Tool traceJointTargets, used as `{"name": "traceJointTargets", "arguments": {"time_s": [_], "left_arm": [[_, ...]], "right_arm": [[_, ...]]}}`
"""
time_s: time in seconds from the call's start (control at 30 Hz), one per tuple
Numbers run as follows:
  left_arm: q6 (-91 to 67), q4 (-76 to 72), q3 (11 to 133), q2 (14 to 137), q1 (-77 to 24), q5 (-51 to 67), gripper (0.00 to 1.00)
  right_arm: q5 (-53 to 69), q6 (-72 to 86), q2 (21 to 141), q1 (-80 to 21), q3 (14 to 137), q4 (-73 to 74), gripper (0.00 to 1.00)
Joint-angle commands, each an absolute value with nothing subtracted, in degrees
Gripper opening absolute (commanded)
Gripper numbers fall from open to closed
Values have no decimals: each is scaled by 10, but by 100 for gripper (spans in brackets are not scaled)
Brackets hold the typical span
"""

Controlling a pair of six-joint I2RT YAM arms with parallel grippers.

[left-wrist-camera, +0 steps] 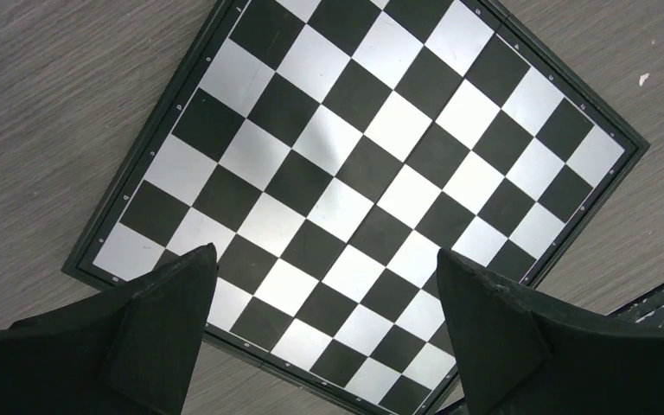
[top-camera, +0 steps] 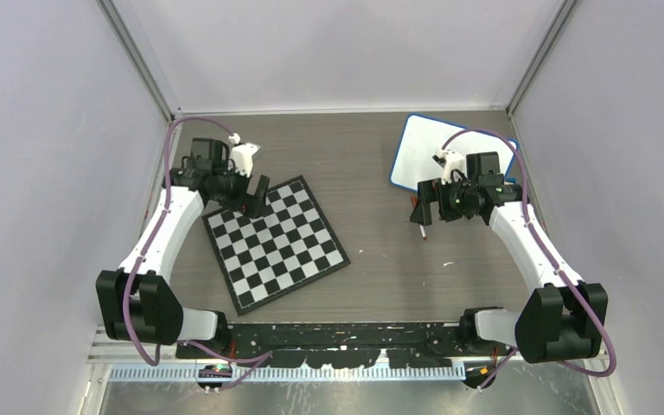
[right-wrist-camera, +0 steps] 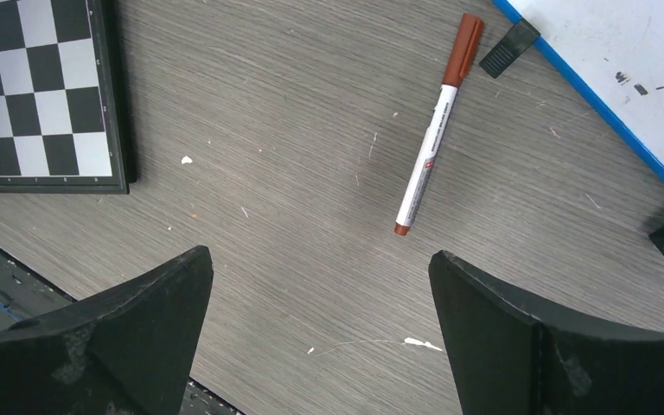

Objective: Write a sentence on the whiteboard
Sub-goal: Move the distractor to the center of the board.

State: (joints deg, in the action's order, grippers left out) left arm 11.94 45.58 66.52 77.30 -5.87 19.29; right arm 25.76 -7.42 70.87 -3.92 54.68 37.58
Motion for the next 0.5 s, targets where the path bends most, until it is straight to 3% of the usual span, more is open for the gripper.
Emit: {"name": "traceJointTargets", "arguments": {"time_s": [0.0,0.2,0.47], "left_arm": [[176,469,688,759,-72,208,100],[232,505,752,820,-202,174,100],[323,420,737,877,-456,59,100]], "right_arm": [[243,-70,697,-39,562,362,100],[160,-36,709,-38,560,339,99],[44,63,715,-38,537,293,93]]}}
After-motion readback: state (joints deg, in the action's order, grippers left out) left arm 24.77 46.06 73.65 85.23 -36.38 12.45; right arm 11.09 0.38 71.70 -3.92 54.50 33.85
